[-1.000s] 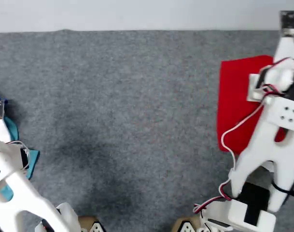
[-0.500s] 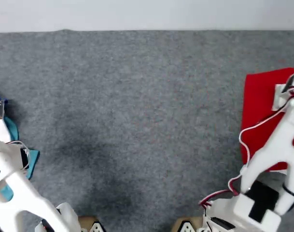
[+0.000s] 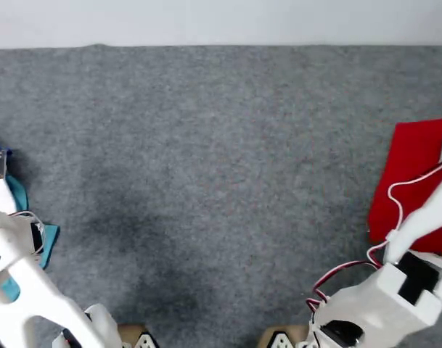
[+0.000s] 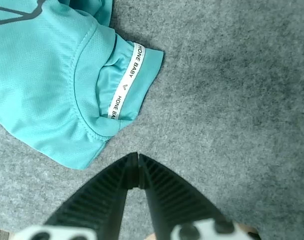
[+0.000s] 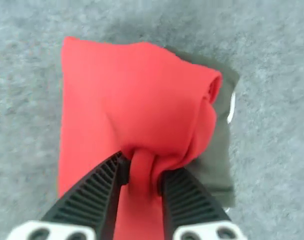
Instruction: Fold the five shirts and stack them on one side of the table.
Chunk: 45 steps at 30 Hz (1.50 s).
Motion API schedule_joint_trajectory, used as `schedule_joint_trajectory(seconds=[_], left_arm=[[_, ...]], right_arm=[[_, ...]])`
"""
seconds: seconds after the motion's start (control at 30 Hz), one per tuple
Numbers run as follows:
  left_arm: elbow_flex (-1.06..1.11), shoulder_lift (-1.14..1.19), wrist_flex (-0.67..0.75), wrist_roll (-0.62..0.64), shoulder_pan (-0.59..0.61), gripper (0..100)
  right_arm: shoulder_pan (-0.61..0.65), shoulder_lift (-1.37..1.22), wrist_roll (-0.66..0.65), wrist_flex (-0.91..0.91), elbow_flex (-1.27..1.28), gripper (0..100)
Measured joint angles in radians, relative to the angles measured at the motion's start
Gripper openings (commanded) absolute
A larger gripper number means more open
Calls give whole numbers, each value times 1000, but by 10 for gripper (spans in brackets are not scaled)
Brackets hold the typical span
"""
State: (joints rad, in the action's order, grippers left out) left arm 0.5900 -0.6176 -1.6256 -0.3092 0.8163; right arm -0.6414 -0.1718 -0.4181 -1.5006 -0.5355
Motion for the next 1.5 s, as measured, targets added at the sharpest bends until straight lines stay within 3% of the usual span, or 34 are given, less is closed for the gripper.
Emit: schedule_joint_trajectory(seconds=[0.4,0.63,0.8,0.93,1.1,1.2,1.33,1.5], left_arm=[[6,0,0,0,0,6],[32,0,0,0,0,6],[32,0,0,0,0,6],[32,0,0,0,0,6],[32,0,0,0,0,6],[32,0,0,0,0,6],[32,0,0,0,0,6],[32,0,0,0,0,6]], right_arm=[[-69,-181,-60,187,0,24],[-114,-222,-127,218,0,281],[-146,-222,-130,218,-8,299],[-147,-180,-94,204,-12,273],[-112,-144,-84,34,-12,0],[-49,-144,-86,-95,-12,61],[11,-161,-81,-218,-14,6],[49,-316,-81,-238,-14,9]])
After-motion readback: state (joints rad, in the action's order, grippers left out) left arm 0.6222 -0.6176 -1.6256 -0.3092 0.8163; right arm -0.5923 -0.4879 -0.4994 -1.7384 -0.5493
